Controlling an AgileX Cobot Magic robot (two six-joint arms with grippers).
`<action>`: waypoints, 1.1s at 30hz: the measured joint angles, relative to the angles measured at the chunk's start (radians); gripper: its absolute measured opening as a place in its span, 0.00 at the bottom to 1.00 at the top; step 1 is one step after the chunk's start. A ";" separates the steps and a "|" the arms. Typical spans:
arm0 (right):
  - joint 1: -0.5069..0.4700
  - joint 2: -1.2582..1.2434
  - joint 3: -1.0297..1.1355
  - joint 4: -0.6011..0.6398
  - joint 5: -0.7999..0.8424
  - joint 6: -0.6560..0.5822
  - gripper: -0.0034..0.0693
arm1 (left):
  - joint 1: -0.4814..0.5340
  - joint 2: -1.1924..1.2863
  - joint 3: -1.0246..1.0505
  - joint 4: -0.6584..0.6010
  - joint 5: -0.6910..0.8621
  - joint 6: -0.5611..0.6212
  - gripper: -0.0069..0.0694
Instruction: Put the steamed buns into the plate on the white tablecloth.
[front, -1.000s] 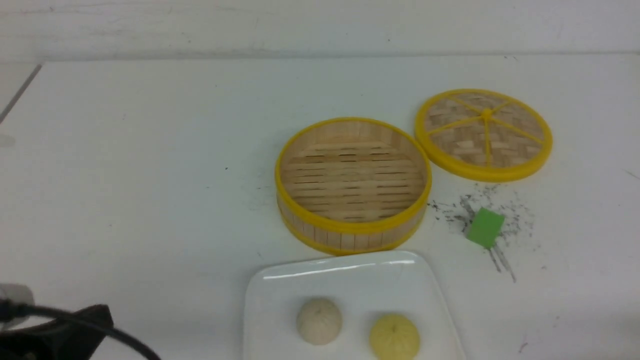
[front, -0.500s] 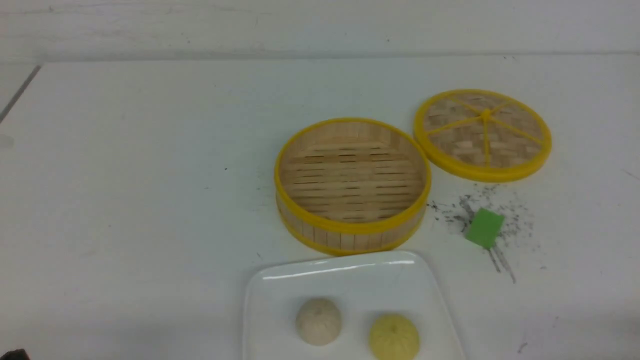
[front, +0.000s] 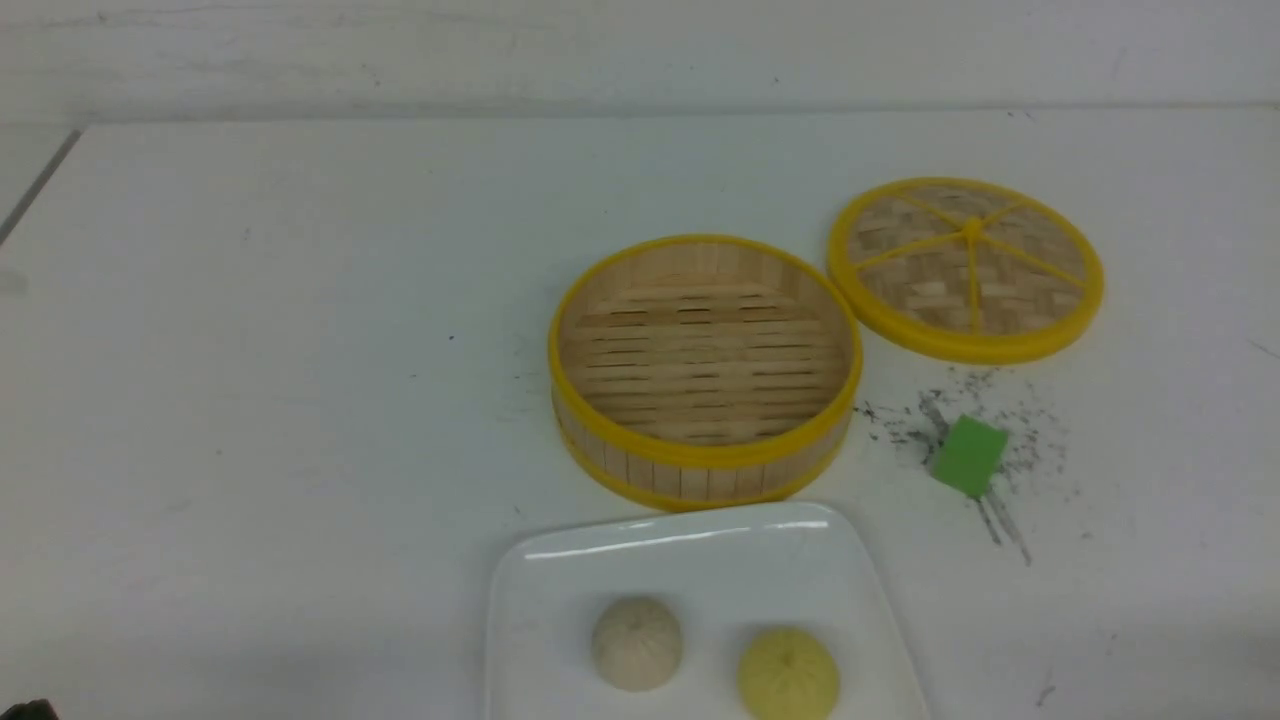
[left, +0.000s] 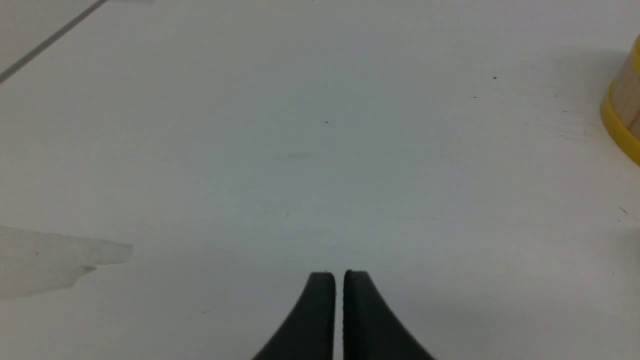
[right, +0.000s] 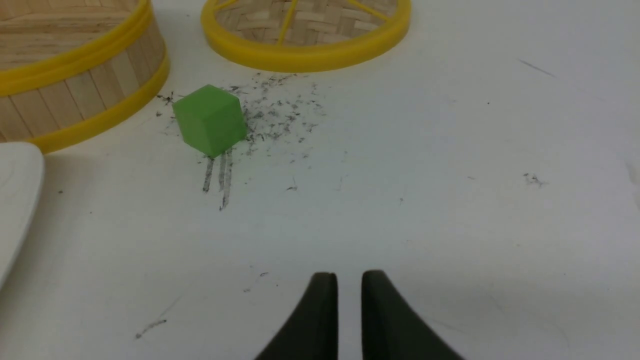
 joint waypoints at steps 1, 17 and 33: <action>0.000 0.000 0.000 0.000 0.000 0.000 0.18 | 0.000 0.000 0.000 0.010 0.000 0.000 0.17; 0.000 0.000 0.000 0.000 0.000 0.000 0.20 | 0.000 0.000 0.000 0.127 0.008 0.000 0.19; 0.000 0.000 0.000 0.000 0.001 0.000 0.23 | 0.001 0.000 -0.001 0.018 0.008 0.000 0.21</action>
